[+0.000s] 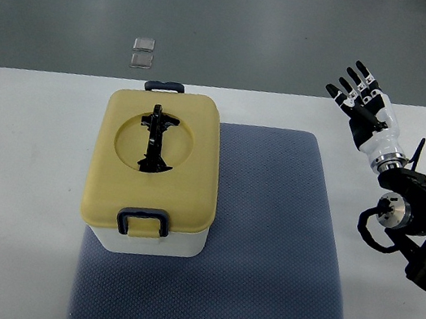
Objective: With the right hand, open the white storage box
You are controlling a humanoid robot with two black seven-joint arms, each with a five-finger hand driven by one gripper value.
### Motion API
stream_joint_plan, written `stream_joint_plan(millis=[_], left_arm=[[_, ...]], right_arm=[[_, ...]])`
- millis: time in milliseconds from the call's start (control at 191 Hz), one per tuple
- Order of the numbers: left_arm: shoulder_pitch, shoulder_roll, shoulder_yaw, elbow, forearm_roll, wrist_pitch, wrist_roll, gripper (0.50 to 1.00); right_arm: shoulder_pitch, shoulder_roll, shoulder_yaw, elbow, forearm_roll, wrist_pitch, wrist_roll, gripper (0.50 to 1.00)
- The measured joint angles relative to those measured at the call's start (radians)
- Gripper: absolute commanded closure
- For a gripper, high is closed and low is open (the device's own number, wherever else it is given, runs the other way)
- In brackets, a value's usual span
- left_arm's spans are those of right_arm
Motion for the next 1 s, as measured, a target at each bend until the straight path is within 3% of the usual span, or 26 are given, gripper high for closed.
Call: stream_joint_plan(millis=[1002], left_arm=[[-0.004,0.000,0.000,-0.002,0.000,0.000,0.000,0.500]], right_arm=[[0.007,-0.003,0.000,-0.002,-0.006,0.001,0.000,0.570]])
